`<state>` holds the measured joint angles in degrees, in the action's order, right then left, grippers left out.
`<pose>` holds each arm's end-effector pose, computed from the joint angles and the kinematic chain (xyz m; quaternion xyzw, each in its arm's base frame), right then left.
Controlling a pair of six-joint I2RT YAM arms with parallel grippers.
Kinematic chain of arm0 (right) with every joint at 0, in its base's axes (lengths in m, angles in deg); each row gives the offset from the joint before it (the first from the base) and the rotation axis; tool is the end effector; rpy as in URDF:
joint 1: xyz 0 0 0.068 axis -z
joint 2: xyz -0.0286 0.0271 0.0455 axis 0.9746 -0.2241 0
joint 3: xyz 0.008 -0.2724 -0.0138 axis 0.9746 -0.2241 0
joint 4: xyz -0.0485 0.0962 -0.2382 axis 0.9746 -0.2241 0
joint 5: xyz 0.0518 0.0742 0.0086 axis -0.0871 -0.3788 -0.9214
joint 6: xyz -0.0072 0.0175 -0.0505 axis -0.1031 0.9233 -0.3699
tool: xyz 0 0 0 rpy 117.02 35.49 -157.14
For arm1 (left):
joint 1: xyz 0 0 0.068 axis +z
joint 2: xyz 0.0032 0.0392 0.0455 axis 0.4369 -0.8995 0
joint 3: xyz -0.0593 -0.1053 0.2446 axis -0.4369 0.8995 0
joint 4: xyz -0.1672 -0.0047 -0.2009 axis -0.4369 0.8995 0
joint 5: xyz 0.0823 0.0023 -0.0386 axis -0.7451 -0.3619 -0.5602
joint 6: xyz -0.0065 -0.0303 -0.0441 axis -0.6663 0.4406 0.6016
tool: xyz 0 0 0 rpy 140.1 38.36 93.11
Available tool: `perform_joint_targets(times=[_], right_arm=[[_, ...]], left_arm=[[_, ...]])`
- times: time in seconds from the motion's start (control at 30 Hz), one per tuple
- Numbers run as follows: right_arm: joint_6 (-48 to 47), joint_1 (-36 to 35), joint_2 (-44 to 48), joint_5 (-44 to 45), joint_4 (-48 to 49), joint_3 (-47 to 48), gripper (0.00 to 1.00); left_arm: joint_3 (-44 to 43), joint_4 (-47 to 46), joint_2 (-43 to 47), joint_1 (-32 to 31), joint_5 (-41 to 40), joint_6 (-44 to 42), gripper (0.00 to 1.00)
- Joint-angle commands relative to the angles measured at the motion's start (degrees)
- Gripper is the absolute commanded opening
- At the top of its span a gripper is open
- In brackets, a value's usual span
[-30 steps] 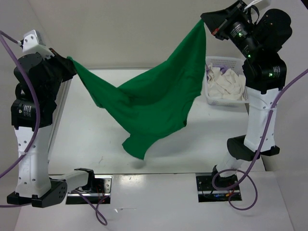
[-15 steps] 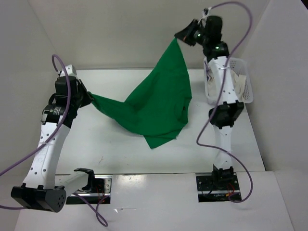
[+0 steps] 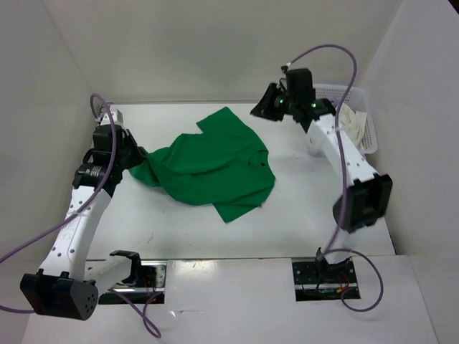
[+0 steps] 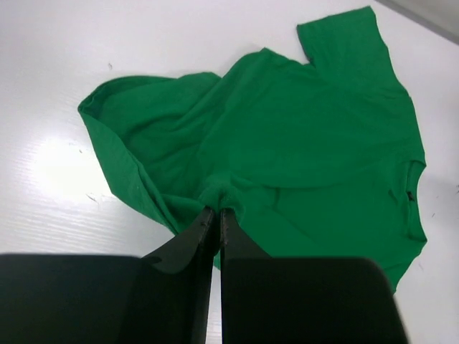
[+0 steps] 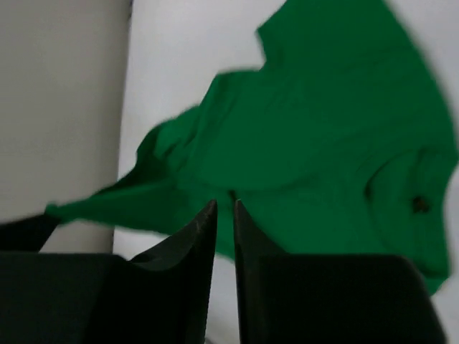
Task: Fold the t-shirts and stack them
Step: Flatten out the tshirt
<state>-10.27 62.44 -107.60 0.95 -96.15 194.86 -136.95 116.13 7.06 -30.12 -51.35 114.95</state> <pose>0.4041 0.1161 0.3836 0.0723 0.8640 0.3143 0.3866 0.2289 -0.0119 0.3657 -0.2288 0.8249 -0.0964 0.5078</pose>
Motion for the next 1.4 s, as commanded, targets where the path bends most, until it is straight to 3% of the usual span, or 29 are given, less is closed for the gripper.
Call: perform_joint_targets(times=[0.0,0.07,0.13,0.23,0.3,0.37,0.47,0.67,0.97,1.0,1.07,1.17,1.2,1.33,1.37], right_arm=[[1.5,-4.4,9.6,2.7,6.8,-19.2,0.18],[2.4,-4.4,11.9,4.3,7.4,-29.6,0.10],[4.6,-4.4,15.7,8.6,9.1,-37.6,0.10],[6.2,-3.7,17.6,11.1,10.2,-43.6,0.25],[6.2,-2.8,17.6,12.5,10.7,-45.6,0.37],[6.2,-1.5,16.4,15.5,10.7,-47.3,0.42],[6.2,-0.6,13.7,16.9,11.2,-48.3,0.46],[6.2,-0.1,9.2,16.3,13.6,-49.0,0.47],[6.2,-0.1,5.8,15.2,16.1,-50.3,0.47],[6.2,-0.1,4.1,13.9,16.8,-50.3,0.43],[6.2,-0.1,4.1,13.9,16.8,-49.7,0.41],[6.8,-0.1,2.8,14.4,16.8,-48.1,0.27],[6.8,-0.1,2.8,14.4,16.8,-47.4,0.18],[7.3,0.5,3.4,14.4,17.8,-46.7,0.05],[6.8,0.5,4.6,15.6,17.3,-44.1,0.03]], left_arm=[[2.9,-2.8,4.1,0.1,1.9,1.0,0.09],[3.4,-1.8,4.8,0.1,1.9,0.5,0.11],[4.1,0.8,5.4,0.1,1.9,-0.3,0.22],[2.2,4.8,6.9,-0.6,-4.9,-1.7,0.50],[0.3,6.8,7.4,-1.1,-12.5,-1.7,0.62],[-1.8,6.9,7.4,-1.2,-16.7,-2.3,0.70],[-2.6,6.3,6.9,-1.2,-18.9,-2.3,0.71],[11.2,-3.5,7.5,-0.1,-7.1,0.9,0.76],[16.2,-12.0,-3.8,8.1,1.6,2.8,0.78],[16.3,-12.0,-7.7,11.6,4.6,3.4,0.78],[16.3,-12.0,-9.1,11.6,5.3,3.9,0.78],[16.3,-12.0,-13.7,12.2,5.9,5.2,0.77],[16.9,-12.6,-15.0,12.7,7.0,6.0,0.74],[18.3,-14.4,-19.3,13.3,7.0,8.0,0.63],[18.9,-14.4,-19.8,13.3,4.9,8.0,0.56]])
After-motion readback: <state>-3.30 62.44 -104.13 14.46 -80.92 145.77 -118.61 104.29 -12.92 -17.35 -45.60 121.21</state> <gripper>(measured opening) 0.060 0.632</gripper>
